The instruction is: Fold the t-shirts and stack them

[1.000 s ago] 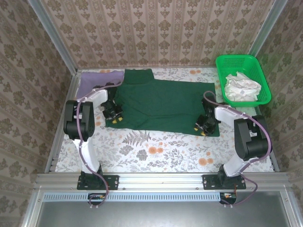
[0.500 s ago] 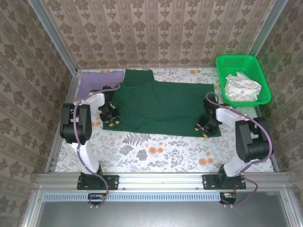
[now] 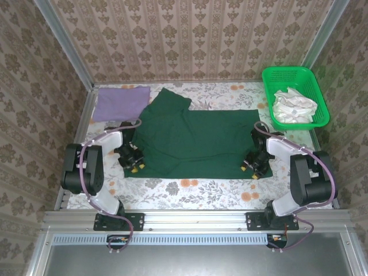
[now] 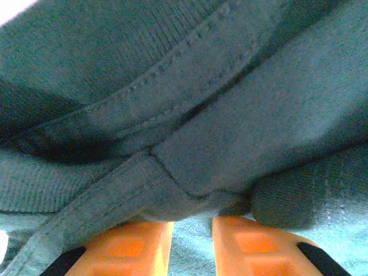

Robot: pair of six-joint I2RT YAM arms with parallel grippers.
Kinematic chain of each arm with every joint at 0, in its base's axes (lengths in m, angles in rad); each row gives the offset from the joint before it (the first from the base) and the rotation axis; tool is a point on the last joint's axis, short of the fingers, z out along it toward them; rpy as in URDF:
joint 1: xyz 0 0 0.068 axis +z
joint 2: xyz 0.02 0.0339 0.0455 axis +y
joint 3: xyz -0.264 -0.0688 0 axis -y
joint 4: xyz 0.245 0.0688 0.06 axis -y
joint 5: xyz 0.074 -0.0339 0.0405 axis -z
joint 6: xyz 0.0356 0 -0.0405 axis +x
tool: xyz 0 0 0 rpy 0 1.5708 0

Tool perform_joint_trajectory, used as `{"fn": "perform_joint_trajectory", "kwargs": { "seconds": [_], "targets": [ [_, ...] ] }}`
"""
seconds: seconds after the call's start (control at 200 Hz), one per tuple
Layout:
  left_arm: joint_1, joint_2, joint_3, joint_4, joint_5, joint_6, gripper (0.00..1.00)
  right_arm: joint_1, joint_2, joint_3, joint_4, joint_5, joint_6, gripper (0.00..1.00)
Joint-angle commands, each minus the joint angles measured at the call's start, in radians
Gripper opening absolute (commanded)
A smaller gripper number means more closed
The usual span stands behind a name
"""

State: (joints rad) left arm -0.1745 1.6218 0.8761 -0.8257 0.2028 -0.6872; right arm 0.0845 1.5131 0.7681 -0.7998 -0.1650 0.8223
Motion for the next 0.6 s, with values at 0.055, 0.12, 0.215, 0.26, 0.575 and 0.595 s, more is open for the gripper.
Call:
{"fn": "perform_joint_trajectory", "kwargs": {
  "seconds": [0.055,0.12,0.215,0.26,0.575,0.595],
  "targets": [
    [-0.008,-0.072,-0.119,-0.082,-0.004,-0.095,0.27,-0.015,-0.034,-0.067,-0.101,0.019,-0.027,0.49],
    [-0.017,-0.119,-0.145,-0.086,0.0,-0.129,0.28,-0.02,-0.048,-0.079,-0.105,0.016,-0.032,0.5],
    [-0.036,-0.158,-0.167,-0.11,-0.019,-0.163,0.28,-0.026,-0.065,-0.082,-0.115,0.007,-0.037,0.5],
    [-0.041,-0.177,-0.175,-0.114,-0.02,-0.175,0.28,-0.028,-0.077,-0.084,-0.115,-0.004,-0.037,0.51],
    [-0.006,-0.234,-0.009,-0.185,-0.016,-0.135,0.37,0.002,-0.272,-0.014,-0.054,-0.029,-0.024,0.63],
    [-0.001,-0.236,0.01,-0.192,-0.013,-0.128,0.37,0.015,-0.295,-0.009,-0.033,-0.031,-0.02,0.63]
  ]
}}
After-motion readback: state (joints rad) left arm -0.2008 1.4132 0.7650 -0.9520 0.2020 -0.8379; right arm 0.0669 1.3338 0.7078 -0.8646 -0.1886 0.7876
